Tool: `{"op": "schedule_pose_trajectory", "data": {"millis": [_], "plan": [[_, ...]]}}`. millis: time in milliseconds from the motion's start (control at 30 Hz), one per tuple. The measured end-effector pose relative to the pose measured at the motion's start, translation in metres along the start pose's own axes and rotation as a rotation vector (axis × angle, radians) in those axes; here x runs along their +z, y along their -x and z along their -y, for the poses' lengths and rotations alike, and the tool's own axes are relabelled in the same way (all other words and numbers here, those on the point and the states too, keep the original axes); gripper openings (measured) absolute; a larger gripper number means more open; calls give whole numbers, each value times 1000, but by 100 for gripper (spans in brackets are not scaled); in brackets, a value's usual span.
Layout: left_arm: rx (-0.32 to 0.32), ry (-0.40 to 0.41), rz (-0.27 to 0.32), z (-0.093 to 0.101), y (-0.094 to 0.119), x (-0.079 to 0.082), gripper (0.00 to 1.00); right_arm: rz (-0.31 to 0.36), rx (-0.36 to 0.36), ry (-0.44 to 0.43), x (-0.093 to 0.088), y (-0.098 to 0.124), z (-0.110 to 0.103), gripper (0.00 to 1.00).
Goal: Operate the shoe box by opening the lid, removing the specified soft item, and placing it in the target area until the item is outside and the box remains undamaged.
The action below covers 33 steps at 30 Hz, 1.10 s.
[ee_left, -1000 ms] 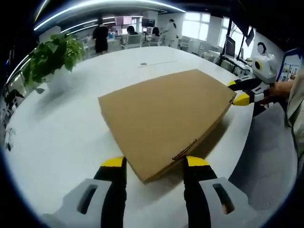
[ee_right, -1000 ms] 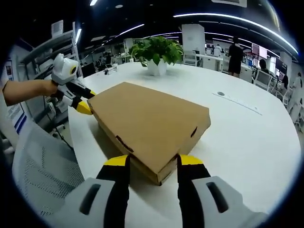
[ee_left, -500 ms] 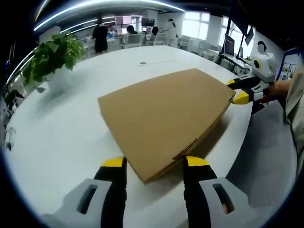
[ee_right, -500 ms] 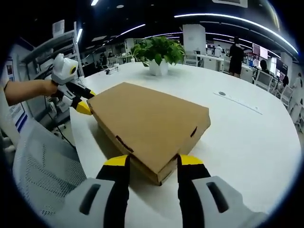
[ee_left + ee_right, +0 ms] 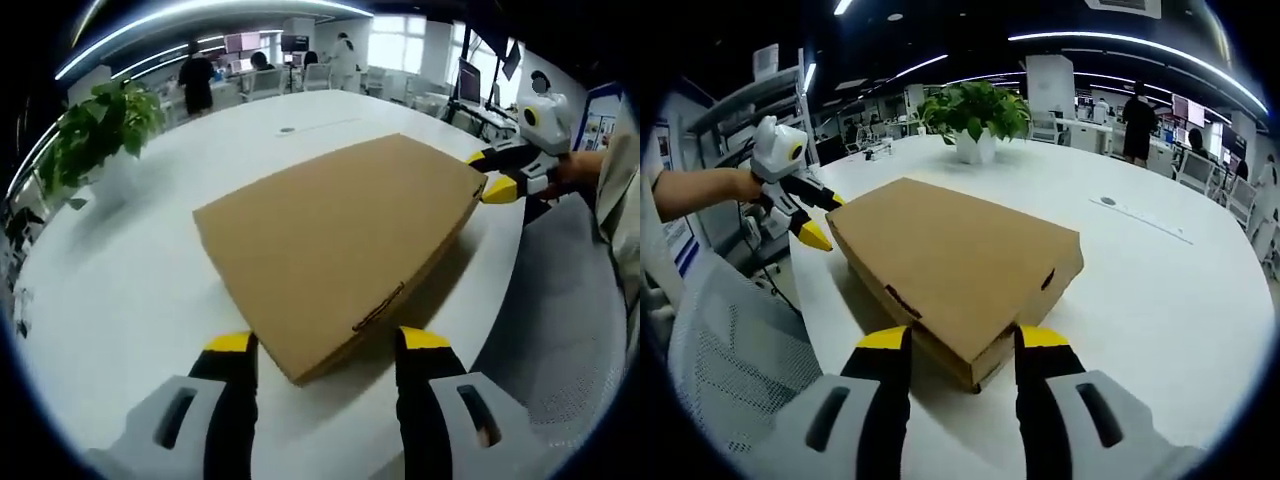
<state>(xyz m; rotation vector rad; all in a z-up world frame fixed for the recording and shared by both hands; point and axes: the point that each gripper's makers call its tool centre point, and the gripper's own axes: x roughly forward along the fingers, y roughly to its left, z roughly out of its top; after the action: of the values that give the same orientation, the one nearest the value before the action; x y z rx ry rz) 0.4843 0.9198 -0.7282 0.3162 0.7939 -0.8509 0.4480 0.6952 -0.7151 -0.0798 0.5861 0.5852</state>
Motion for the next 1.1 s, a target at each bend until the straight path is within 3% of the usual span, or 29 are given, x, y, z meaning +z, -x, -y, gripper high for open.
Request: {"op": "schedule_pose_trajectory", "data": {"millis": [367, 800, 1100], "plan": [[-1, -9, 8, 4, 6, 5, 59, 17, 7, 3, 8, 5, -2, 38], [26, -22, 68, -1, 23, 29, 61, 61, 9, 20, 32, 18, -5, 41], [55, -23, 137, -6, 38, 53, 58, 118, -5, 44, 58, 27, -2, 43]]}}
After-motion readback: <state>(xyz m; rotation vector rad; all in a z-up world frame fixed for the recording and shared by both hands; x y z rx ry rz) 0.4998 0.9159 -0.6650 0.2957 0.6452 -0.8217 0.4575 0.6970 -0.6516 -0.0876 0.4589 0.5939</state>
